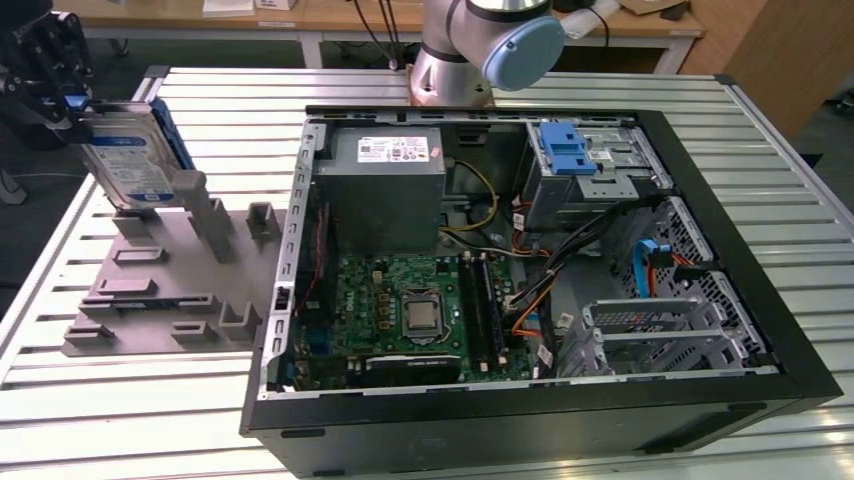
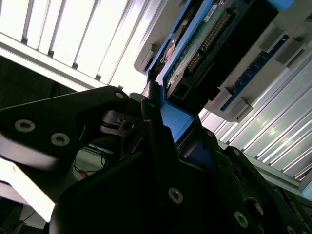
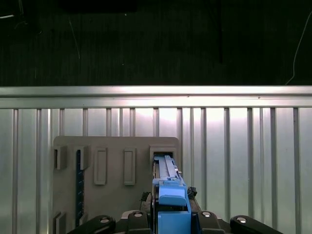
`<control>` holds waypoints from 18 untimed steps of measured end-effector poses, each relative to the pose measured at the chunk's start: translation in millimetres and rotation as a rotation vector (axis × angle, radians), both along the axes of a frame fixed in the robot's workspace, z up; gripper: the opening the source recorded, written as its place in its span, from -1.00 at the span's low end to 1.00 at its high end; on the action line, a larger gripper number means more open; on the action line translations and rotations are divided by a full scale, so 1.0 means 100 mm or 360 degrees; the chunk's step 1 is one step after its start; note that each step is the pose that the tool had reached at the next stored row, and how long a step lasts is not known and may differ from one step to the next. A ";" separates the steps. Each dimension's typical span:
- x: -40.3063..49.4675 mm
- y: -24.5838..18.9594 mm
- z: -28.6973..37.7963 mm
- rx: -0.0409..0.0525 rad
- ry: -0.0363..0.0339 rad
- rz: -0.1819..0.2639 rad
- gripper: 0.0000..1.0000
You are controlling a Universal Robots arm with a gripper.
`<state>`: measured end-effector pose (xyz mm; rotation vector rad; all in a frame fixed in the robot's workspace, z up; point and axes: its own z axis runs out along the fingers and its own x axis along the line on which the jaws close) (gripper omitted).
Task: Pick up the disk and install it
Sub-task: 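Pick up the disk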
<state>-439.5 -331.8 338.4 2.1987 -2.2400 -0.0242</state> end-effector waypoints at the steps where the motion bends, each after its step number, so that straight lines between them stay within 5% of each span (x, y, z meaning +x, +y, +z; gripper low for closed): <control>1: 0.000 0.000 0.002 0.0000 0.0000 0.0000 -0.27; 18: 0.000 0.000 0.044 0.0000 0.0000 0.0000 -0.27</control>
